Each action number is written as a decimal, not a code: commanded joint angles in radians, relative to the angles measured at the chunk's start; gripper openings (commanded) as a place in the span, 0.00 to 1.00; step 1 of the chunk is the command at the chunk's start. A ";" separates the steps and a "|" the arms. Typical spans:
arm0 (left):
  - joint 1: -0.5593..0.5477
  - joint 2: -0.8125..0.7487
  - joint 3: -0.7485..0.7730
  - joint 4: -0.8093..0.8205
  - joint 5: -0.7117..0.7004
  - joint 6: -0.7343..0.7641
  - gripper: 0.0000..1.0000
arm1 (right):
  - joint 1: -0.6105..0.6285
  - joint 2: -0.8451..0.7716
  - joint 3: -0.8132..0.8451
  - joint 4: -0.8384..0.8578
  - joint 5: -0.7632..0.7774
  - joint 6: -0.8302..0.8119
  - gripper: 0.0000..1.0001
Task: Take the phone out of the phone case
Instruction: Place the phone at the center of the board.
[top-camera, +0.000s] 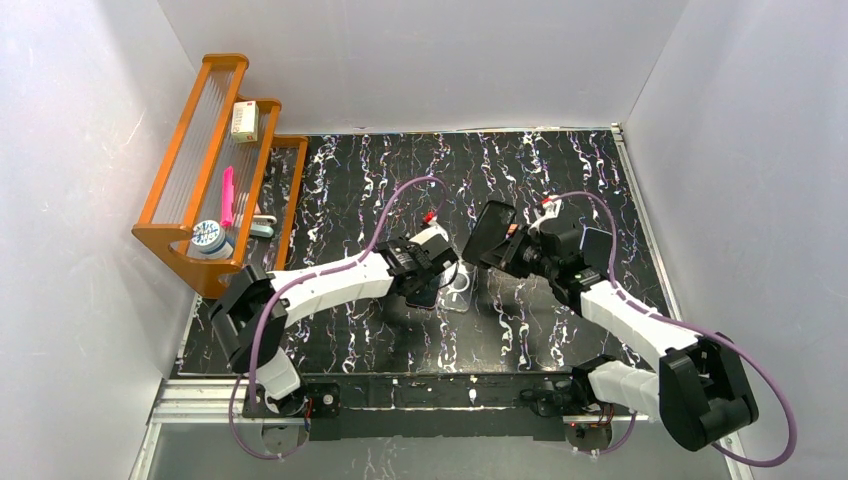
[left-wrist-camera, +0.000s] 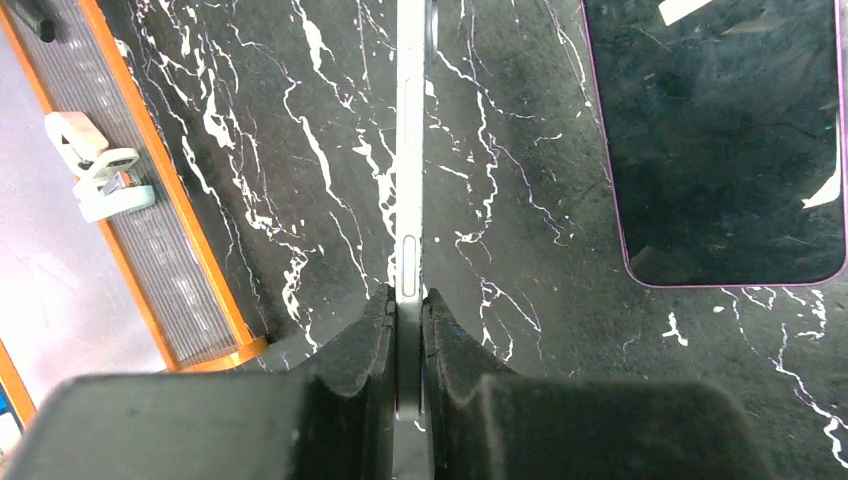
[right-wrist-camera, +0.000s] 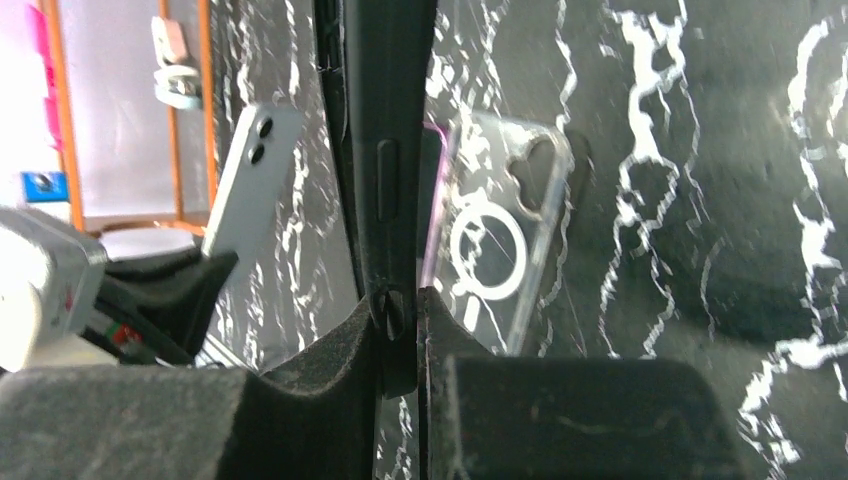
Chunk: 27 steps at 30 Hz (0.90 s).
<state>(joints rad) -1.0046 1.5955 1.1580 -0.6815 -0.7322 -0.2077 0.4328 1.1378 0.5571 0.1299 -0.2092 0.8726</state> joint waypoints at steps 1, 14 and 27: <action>0.000 0.050 0.009 -0.013 -0.071 0.027 0.00 | -0.007 -0.064 -0.064 -0.051 -0.038 -0.049 0.01; 0.001 0.174 0.053 -0.025 -0.067 0.036 0.04 | -0.058 -0.167 -0.208 -0.181 -0.073 -0.076 0.01; 0.001 0.194 0.064 -0.024 0.014 0.008 0.26 | -0.069 -0.118 -0.214 -0.205 -0.139 -0.132 0.05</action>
<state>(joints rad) -1.0050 1.8050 1.1942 -0.6857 -0.7280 -0.1837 0.3668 0.9947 0.3351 -0.0849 -0.3073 0.7792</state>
